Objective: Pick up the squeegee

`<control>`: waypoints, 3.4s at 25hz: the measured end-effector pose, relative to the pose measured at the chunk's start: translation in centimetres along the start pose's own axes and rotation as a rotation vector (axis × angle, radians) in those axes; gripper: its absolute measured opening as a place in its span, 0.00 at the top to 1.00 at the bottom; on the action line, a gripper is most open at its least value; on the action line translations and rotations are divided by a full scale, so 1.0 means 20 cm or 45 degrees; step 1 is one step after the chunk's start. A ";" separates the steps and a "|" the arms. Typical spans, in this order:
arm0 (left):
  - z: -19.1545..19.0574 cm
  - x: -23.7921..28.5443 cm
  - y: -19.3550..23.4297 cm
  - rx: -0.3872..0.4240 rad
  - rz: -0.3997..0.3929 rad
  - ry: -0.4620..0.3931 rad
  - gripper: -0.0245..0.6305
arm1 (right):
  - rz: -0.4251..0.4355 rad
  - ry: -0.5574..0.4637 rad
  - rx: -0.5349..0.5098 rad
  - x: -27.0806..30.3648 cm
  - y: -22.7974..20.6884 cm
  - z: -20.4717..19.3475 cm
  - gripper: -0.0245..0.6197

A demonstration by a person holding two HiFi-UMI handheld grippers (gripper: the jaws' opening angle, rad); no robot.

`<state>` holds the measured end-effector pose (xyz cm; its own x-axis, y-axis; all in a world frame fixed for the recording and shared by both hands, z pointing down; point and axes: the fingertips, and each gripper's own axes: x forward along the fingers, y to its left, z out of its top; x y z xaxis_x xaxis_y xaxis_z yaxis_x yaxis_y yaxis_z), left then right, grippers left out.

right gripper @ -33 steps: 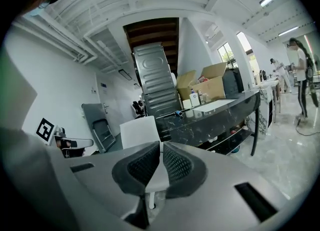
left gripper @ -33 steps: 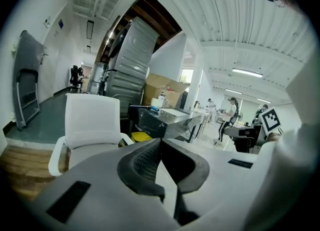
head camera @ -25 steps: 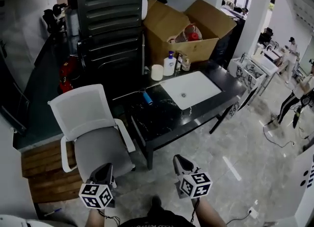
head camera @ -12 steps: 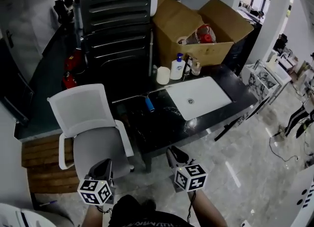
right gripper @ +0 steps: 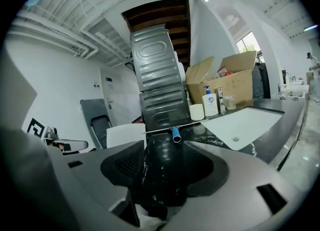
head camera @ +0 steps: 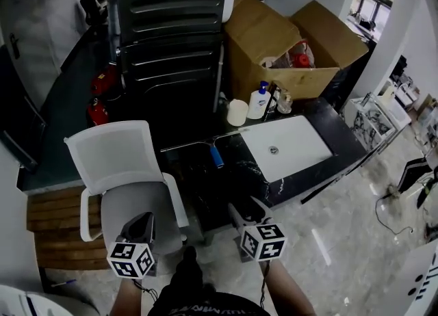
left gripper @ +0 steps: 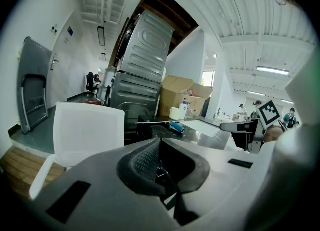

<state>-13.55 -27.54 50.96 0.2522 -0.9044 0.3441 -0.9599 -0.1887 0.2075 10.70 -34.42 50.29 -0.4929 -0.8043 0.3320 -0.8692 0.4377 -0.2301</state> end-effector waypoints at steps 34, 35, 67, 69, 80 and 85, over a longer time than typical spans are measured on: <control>0.51 1.25 0.93 -0.051 -0.047 0.058 0.93 | -0.067 0.573 -0.110 1.69 -0.22 0.09 0.60; 0.50 1.27 0.93 -0.052 -0.053 0.060 0.93 | -0.062 0.585 -0.113 1.70 -0.22 0.08 0.60; 0.52 0.85 0.37 0.060 -0.133 -0.011 0.93 | -0.116 0.259 -0.246 0.95 -0.17 0.32 0.72; 0.51 0.79 0.29 0.076 -0.146 -0.018 0.93 | -0.128 0.243 -0.252 0.84 -0.17 0.33 0.72; 0.36 0.44 -0.11 0.113 -0.193 -0.027 0.93 | -0.124 0.169 -0.197 0.20 -0.14 0.20 0.72; 0.24 0.22 -0.24 0.117 -0.194 -0.030 0.93 | -0.169 0.137 -0.201 -0.09 -0.13 0.11 0.72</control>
<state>-8.40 -32.42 47.02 0.3934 -0.8712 0.2936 -0.9183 -0.3572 0.1705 13.93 -34.93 48.18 -0.3678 -0.8153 0.4471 -0.9180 0.3951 -0.0348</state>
